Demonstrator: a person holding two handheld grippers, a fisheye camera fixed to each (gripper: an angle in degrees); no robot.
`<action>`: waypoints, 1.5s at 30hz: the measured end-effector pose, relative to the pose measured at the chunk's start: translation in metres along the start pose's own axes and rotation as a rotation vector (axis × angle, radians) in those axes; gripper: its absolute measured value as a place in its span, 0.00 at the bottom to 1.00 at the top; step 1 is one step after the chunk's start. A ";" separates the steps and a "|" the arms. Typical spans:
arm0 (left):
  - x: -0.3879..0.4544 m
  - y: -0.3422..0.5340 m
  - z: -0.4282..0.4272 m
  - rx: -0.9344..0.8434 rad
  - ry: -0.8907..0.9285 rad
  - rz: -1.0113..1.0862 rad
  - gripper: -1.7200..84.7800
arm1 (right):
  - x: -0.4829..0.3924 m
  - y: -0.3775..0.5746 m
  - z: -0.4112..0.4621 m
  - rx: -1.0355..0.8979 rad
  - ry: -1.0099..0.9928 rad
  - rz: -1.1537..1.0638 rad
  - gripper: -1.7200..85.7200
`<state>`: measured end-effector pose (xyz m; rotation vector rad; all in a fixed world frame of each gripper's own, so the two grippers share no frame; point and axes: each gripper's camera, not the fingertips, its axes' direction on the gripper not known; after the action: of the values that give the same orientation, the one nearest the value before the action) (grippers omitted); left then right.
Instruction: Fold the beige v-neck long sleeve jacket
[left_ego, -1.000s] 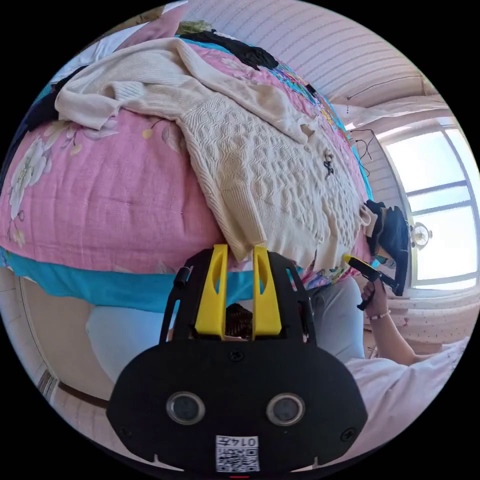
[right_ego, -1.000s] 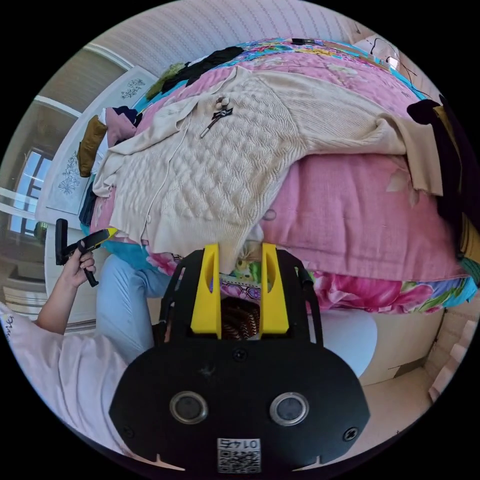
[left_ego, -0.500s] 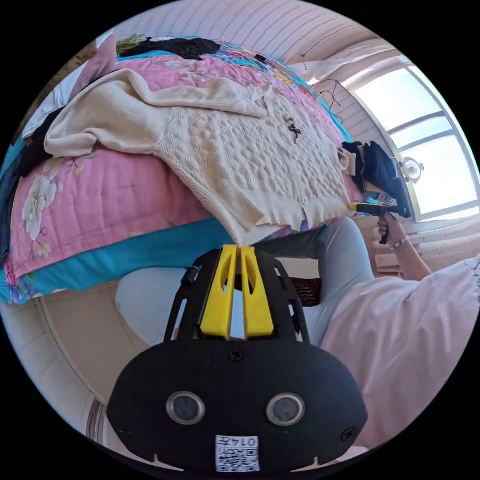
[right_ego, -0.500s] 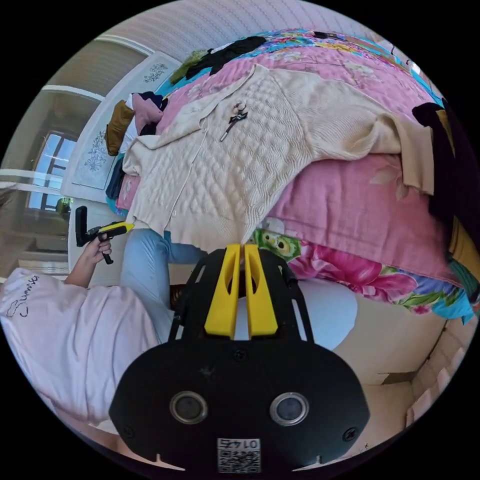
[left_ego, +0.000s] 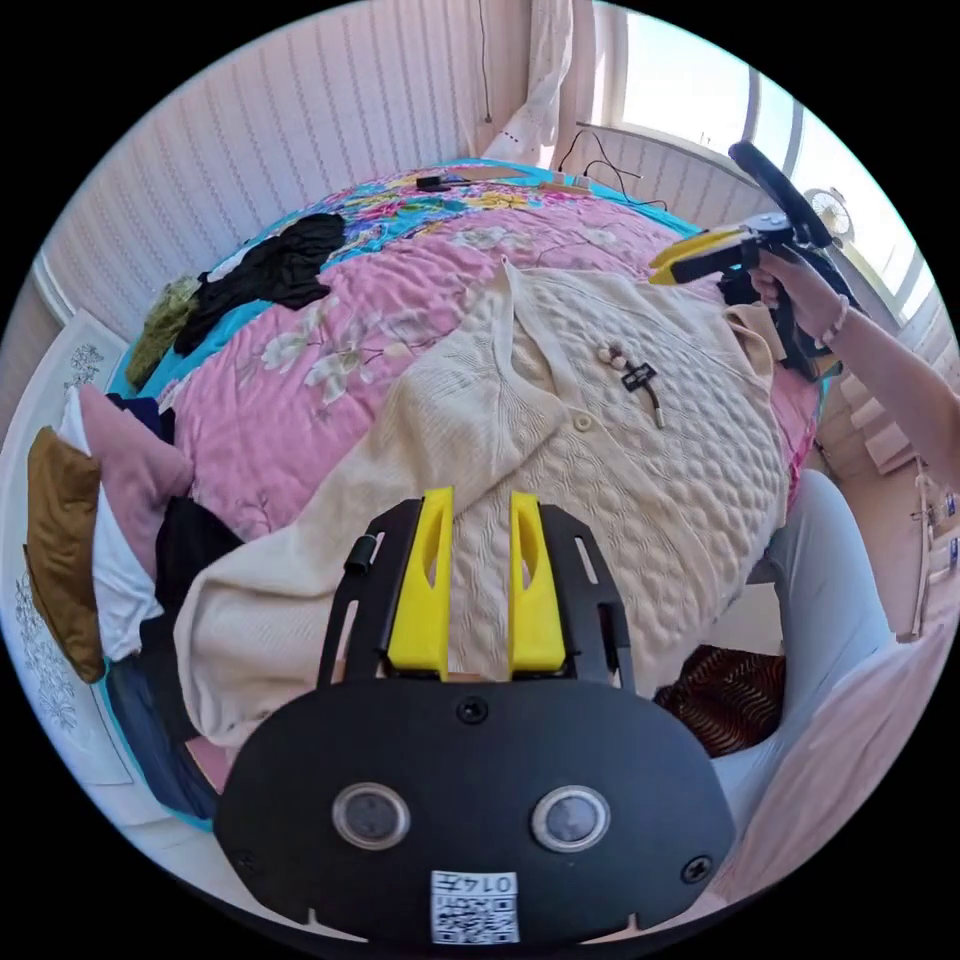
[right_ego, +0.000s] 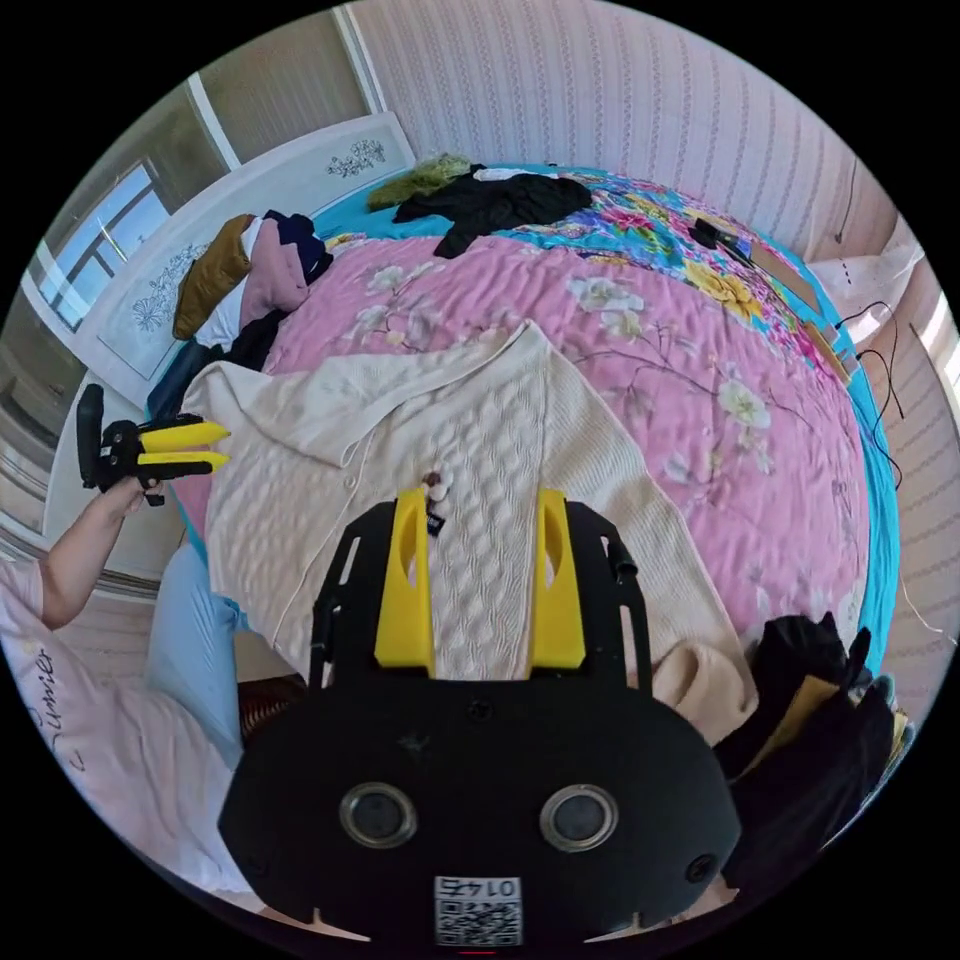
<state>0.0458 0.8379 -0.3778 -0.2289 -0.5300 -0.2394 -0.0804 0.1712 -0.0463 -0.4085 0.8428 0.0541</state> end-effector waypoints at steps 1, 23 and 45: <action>-0.003 -0.020 0.016 -0.039 0.018 -0.003 0.13 | 0.003 -0.029 0.015 -0.017 -0.014 -0.011 0.17; -0.105 -0.144 0.085 -0.061 0.000 -0.387 0.05 | 0.027 -0.166 0.150 -0.090 -0.135 0.137 0.06; 0.222 0.023 0.027 -0.170 0.141 -0.007 0.09 | -0.287 0.150 0.111 -0.201 -0.092 -0.307 0.10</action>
<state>0.2254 0.8306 -0.2428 -0.3721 -0.3714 -0.3057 -0.2241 0.3835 0.1809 -0.7157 0.6785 -0.1266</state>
